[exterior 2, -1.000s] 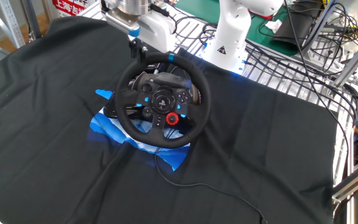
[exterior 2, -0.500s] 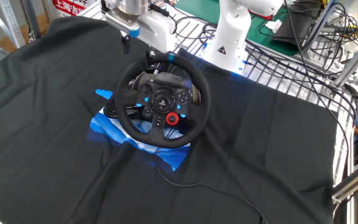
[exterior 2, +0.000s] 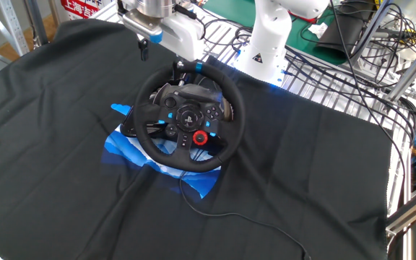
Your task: Rotate the steering wheel 90 degrees clockwise
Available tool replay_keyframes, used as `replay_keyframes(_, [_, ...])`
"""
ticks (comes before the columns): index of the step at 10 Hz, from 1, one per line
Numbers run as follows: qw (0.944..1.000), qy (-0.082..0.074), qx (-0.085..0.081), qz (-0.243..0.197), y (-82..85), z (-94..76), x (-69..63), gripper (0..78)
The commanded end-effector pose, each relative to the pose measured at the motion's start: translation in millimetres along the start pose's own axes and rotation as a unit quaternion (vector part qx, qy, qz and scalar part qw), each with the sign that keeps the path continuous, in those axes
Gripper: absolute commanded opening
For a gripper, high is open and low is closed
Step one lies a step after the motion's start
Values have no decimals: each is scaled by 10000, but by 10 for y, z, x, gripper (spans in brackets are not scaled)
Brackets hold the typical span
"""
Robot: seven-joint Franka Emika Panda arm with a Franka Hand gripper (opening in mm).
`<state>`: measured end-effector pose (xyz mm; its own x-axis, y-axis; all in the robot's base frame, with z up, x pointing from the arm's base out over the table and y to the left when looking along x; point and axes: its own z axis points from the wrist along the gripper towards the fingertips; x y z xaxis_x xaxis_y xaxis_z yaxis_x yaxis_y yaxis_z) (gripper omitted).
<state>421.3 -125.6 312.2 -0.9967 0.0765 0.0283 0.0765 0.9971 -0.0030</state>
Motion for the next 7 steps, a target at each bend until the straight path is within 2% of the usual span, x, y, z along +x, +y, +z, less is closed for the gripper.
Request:
replay_keyframes(1, [9249, 725, -955, 3609, -59, 23, -42, 775])
replay_keyframes(2, [9179, 788, -1049, 3745, -59, 23, -42, 775])
replay_keyframes(4, [9124, 803, -1048, 3873, -59, 23, -43, 775])
replay_keyframes(6, [9016, 815, -1094, 4106, -59, 23, -43, 775])
replay_keyframes(7, [8979, 829, -1127, 4173, -59, 23, -43, 775])
